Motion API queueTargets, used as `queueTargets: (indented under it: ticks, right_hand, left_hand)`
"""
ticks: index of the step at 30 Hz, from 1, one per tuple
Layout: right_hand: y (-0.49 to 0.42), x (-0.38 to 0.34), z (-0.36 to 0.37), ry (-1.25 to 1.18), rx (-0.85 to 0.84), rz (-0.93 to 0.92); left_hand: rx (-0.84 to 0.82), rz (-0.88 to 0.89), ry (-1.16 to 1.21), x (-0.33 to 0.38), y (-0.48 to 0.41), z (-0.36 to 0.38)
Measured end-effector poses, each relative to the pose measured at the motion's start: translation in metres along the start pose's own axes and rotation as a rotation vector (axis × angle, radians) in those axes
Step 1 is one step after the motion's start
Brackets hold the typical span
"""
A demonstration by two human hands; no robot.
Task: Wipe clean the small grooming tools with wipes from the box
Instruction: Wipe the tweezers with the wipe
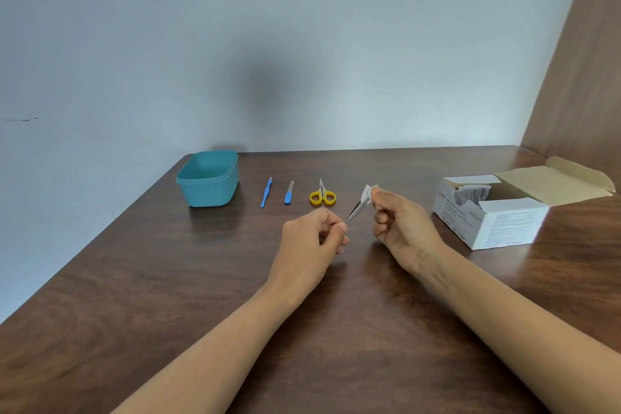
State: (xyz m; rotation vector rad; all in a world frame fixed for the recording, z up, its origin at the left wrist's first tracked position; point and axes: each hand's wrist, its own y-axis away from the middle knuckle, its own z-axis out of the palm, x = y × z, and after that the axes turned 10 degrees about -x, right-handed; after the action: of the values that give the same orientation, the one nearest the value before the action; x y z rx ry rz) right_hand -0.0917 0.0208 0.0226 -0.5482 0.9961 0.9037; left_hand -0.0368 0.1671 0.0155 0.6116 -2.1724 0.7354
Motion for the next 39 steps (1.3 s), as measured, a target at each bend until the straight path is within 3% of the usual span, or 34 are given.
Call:
queueTargets:
  ticks: [17,39]
  right_hand:
    - [-0.0023,-0.0029,-0.0013,-0.14,0.049,0.032]
    - [0.0007,-0.0004,0.0031,0.033,0.027,-0.046]
  left_hand:
    - [-0.011,-0.006,-0.004,-0.0012,-0.0009,0.0012]
    - [-0.003,-0.015,-0.012,-0.0024,-0.0004,0.0013]
